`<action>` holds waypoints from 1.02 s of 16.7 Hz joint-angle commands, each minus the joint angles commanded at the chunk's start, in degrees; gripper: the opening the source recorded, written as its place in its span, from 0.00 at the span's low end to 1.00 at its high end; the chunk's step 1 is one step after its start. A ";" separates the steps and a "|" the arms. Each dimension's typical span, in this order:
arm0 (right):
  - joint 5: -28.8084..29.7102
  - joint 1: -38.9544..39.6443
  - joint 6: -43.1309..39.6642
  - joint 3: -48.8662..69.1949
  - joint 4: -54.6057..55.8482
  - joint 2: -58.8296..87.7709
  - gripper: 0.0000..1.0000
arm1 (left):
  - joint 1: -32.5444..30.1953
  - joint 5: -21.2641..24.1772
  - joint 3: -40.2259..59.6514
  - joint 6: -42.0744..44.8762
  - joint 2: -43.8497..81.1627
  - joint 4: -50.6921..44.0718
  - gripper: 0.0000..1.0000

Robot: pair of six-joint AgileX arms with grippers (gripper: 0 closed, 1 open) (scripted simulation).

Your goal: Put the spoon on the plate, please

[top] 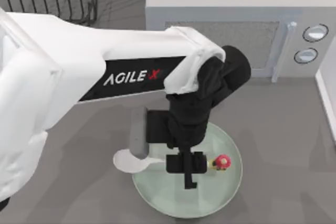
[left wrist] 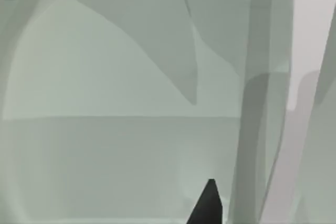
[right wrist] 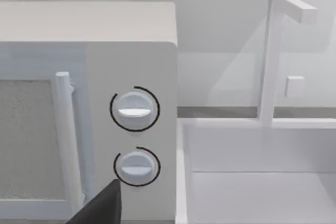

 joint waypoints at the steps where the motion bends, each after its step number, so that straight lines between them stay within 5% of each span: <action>1: 0.00 0.00 0.00 0.00 0.00 0.00 1.00 | 0.00 0.00 0.00 0.00 0.00 0.00 0.00; 2: 0.00 0.00 0.00 0.00 0.00 0.00 1.00 | 0.00 0.00 0.00 0.00 0.00 0.00 0.00; 15: 0.00 0.00 0.00 0.00 0.00 0.00 1.00 | 0.00 0.00 0.00 0.00 0.00 0.00 0.98; 17: 0.00 0.00 0.00 0.00 0.00 0.00 1.00 | 0.00 0.00 0.00 0.00 0.00 0.00 1.00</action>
